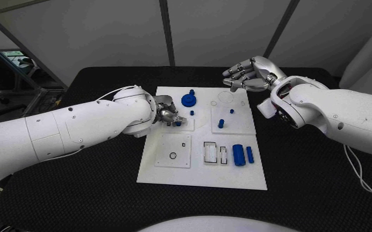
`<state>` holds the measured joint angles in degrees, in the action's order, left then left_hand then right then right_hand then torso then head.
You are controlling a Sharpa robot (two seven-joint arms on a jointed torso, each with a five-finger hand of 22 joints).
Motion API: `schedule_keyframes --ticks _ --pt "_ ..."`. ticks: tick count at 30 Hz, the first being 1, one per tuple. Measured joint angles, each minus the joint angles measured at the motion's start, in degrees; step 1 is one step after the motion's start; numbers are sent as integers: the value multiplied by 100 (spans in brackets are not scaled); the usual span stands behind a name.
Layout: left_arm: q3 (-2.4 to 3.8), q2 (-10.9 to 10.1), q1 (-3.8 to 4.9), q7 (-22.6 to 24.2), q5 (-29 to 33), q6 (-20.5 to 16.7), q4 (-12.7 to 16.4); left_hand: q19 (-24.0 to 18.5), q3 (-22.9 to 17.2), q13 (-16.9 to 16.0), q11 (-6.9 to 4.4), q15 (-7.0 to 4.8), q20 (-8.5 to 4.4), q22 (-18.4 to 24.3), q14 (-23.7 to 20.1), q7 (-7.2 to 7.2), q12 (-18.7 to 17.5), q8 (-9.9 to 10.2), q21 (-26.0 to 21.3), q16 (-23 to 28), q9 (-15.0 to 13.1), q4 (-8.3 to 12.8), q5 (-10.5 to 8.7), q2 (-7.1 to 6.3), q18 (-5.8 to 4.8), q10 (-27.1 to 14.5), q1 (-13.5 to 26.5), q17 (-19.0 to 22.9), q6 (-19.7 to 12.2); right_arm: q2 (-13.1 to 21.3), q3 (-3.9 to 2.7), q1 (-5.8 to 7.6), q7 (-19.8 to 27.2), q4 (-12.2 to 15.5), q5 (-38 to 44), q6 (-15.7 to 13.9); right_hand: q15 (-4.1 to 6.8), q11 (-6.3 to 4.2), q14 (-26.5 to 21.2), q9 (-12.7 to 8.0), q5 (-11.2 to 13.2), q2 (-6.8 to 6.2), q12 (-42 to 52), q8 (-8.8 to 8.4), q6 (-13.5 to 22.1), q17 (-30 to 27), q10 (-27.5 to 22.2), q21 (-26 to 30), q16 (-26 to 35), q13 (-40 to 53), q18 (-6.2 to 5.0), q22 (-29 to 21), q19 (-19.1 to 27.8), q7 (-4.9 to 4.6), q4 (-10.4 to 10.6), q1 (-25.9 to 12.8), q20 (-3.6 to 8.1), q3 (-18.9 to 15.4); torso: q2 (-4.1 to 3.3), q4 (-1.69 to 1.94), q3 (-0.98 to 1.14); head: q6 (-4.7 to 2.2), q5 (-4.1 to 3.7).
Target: Assemble the parts on the task board
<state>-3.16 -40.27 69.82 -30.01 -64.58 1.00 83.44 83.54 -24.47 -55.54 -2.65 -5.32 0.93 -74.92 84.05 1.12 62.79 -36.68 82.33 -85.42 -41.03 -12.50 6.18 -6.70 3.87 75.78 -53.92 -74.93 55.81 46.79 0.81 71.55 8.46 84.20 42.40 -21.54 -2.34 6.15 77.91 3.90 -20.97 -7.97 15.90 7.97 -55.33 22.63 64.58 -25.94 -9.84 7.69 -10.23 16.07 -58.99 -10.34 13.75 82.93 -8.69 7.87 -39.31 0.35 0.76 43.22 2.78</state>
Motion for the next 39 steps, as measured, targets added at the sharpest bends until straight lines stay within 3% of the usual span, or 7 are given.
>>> schedule_keyframes --ticks 39 --pt "5 -59 18 -11 0 112 129 -1 157 -17 -21 0 0 1 0 -29 40 1 45 0 -7 -63 0 -14 -6 21 61 0 52 -2 0 -1 -5 -8 1 7 0 0 0 0 1 -24 0 0 0 1 0 26 0 -4 0 -5 0 0 0 -24 0 0 -7 -3 -4 26 -19"
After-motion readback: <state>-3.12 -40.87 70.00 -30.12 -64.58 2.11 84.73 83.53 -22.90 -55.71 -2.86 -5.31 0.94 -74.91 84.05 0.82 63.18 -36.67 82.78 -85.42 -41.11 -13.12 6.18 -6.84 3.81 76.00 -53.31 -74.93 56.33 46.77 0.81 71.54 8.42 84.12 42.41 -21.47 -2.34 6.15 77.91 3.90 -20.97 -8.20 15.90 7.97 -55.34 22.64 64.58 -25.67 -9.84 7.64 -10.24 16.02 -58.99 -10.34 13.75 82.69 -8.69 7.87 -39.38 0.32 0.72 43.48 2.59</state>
